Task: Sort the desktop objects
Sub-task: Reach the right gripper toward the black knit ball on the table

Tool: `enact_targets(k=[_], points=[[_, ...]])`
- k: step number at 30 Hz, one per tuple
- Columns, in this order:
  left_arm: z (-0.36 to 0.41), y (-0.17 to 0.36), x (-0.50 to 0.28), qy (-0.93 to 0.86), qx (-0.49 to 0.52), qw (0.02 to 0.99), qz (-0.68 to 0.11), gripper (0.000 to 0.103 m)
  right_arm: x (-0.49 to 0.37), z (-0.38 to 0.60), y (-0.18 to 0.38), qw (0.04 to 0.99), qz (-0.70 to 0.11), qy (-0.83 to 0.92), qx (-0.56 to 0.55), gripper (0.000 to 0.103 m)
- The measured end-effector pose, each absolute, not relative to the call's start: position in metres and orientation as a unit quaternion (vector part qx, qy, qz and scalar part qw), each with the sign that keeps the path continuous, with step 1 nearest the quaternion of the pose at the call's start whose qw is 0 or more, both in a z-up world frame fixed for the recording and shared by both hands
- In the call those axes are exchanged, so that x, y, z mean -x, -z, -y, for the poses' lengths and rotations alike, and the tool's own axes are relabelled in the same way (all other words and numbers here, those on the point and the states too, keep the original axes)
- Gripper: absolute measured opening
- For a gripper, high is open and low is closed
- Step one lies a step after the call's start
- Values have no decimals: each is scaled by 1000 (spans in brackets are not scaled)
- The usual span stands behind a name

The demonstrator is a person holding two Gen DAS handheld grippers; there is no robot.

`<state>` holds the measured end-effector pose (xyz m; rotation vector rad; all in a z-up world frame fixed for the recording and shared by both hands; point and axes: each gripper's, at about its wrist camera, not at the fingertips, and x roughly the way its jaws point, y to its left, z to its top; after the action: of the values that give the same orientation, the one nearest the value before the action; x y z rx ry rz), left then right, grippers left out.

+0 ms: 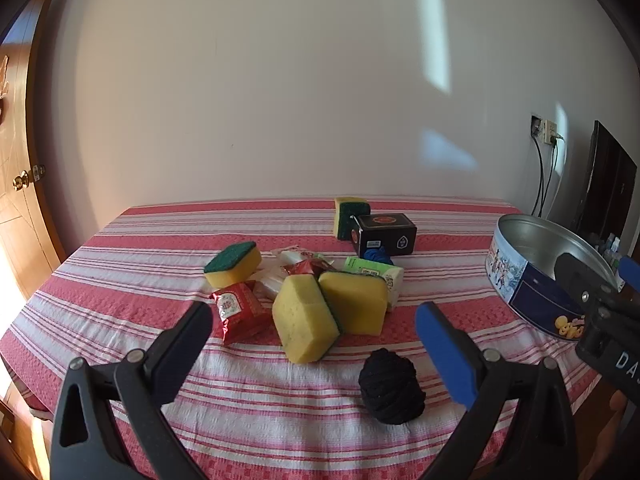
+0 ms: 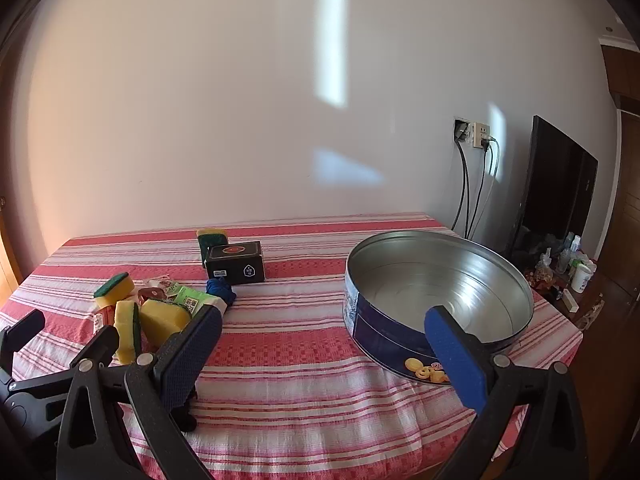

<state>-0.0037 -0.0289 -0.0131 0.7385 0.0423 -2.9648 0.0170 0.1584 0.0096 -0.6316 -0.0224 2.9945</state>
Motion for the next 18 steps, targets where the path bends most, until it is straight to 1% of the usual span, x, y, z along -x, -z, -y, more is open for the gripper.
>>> enact_targets(k=[18], points=[[36,20,5,967,-248,50,-11,103,-15,-155,-2,21,7,-976,217,103]])
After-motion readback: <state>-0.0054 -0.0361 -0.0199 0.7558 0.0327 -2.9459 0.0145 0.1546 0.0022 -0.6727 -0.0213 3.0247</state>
